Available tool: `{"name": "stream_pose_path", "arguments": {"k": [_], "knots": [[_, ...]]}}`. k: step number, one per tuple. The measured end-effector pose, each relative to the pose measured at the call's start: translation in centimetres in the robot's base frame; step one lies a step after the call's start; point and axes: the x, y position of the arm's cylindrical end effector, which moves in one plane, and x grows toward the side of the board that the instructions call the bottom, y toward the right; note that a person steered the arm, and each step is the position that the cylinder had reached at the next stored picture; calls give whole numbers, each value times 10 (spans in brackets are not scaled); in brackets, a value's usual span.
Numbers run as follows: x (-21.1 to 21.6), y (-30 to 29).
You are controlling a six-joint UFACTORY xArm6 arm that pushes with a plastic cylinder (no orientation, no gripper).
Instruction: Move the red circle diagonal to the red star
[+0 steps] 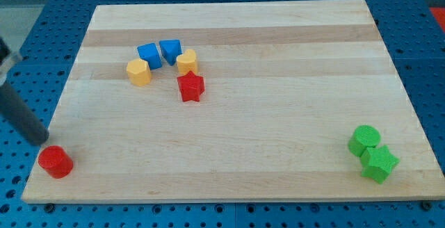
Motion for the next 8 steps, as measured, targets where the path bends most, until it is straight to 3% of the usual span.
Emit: {"name": "stream_pose_path", "arguments": {"k": [2,5,7,8], "knots": [[48,6],[-10,90],[32,51],[21,82]]}}
